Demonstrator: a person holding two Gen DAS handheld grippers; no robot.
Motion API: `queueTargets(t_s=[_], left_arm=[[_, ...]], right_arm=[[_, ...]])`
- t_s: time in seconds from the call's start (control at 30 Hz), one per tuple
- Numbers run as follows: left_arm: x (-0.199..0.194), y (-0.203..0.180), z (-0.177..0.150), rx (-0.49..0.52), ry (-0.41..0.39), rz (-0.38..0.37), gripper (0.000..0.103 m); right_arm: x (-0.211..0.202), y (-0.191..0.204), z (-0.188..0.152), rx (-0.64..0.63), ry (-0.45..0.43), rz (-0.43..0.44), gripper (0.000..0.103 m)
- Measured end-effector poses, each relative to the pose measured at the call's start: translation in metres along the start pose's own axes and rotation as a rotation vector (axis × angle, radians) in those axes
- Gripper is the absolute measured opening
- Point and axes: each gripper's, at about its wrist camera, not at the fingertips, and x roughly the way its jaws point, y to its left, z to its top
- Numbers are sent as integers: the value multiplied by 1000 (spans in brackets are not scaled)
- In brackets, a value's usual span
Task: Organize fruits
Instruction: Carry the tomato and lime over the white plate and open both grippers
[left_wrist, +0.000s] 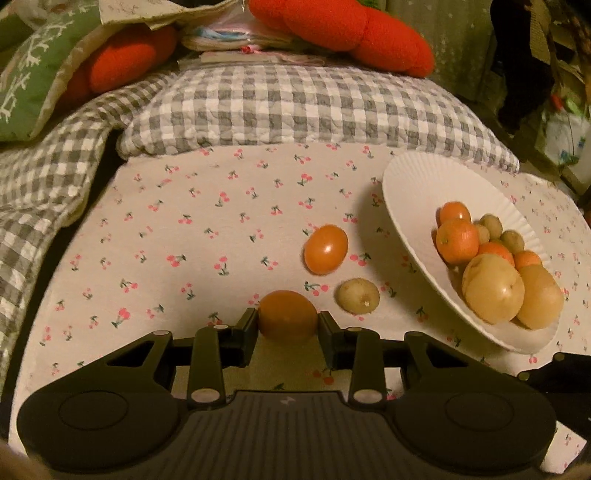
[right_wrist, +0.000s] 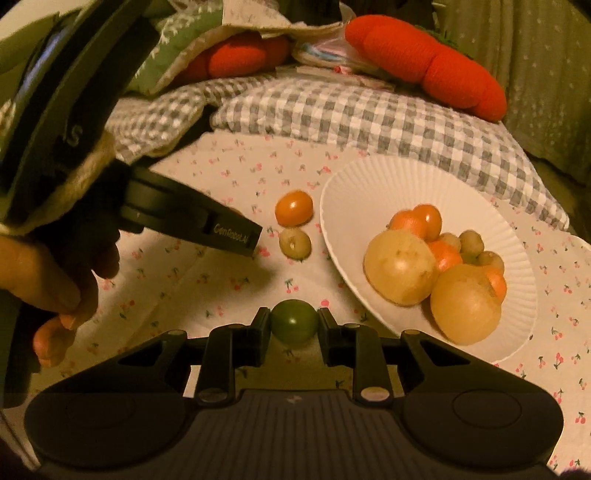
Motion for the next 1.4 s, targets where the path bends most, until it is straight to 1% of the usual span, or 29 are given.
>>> queueTargets(t_s=[0.13,0.27,0.37,0.5,0.57,0.7,0.93,1.17,1.27,1.4], left_arm=[[-10,8,6,-42,-24,-12,25],[-15,15,10,-81,-39,-20,25],[-18,16,11,-97,-44,-30,25],[-23,12,13,-105,-53,-58,25],[-25,10,14,-107,-60,-70,25],[-33,2,18,-118,-84,-103,25],[-38,-25,25,-59,-139,-147,25],[-22,-46,33,-8,-168,-129,26],[-16,-50,34,8,-171,-144,26],[-9,-59,32,55,-162,-161,26]], right_arm=[[-17,-6,8,15,-44,31,24],[-32,-20,14,59,-82,46,24],[-40,-36,17,114,-101,50,24],[-45,-57,18,227,-114,81,24],[-46,-65,19,275,-121,81,24],[-53,-83,20,346,-144,49,24],[-57,-112,15,458,-162,-4,24],[-42,-140,4,569,-133,-71,24],[-38,-151,-3,625,-113,-93,24],[-29,-159,-11,683,-85,-128,24]])
